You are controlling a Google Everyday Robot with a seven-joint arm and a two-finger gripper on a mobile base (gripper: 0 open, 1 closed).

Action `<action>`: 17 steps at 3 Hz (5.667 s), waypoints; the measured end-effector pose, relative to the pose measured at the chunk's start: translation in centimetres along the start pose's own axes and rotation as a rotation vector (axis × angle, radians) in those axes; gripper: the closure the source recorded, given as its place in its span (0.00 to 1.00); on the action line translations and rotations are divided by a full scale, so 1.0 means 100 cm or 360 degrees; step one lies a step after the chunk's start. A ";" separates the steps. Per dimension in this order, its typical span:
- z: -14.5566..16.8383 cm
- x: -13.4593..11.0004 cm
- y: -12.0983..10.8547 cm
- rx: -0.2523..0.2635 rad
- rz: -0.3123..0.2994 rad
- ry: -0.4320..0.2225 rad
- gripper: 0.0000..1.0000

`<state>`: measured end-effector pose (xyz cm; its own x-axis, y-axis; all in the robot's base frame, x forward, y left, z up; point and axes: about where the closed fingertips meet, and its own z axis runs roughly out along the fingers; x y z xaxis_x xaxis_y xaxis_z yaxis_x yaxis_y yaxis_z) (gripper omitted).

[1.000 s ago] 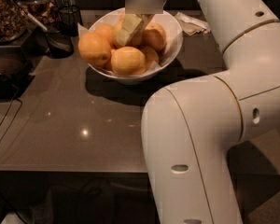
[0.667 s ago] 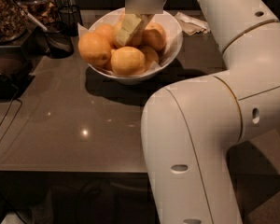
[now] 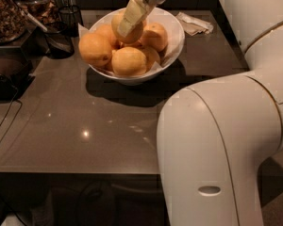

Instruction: Pick orange from white bowl

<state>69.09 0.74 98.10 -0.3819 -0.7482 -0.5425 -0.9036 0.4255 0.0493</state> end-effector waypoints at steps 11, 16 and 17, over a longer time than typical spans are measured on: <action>-0.017 0.005 0.009 0.0111 0.0127 0.0018 0.00; 0.014 0.013 -0.005 0.0028 0.0243 0.0130 0.28; 0.021 0.011 -0.003 -0.0015 0.0236 0.0136 0.37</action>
Offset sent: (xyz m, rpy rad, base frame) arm -0.0146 0.0113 0.0216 0.0752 -0.0472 0.0560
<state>69.37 0.87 95.70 -0.5257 -0.7184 -0.4556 -0.8379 0.5297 0.1315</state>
